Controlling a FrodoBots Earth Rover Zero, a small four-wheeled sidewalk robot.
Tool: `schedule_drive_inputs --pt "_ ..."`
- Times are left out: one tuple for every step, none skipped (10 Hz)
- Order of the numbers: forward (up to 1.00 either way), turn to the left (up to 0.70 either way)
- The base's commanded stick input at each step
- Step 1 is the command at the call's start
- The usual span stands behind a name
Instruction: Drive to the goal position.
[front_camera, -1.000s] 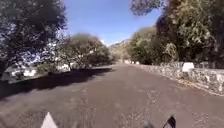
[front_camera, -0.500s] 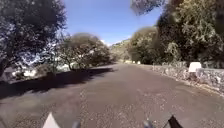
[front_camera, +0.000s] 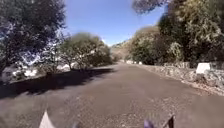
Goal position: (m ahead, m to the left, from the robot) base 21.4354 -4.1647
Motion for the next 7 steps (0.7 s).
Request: schedule_drive_inputs --pt "0.50 0.00" --pt "0.50 0.00" --pt "0.50 0.00" --pt "0.50 0.00" --pt "0.50 0.00" --pt "0.50 0.00" --pt "0.50 0.00"
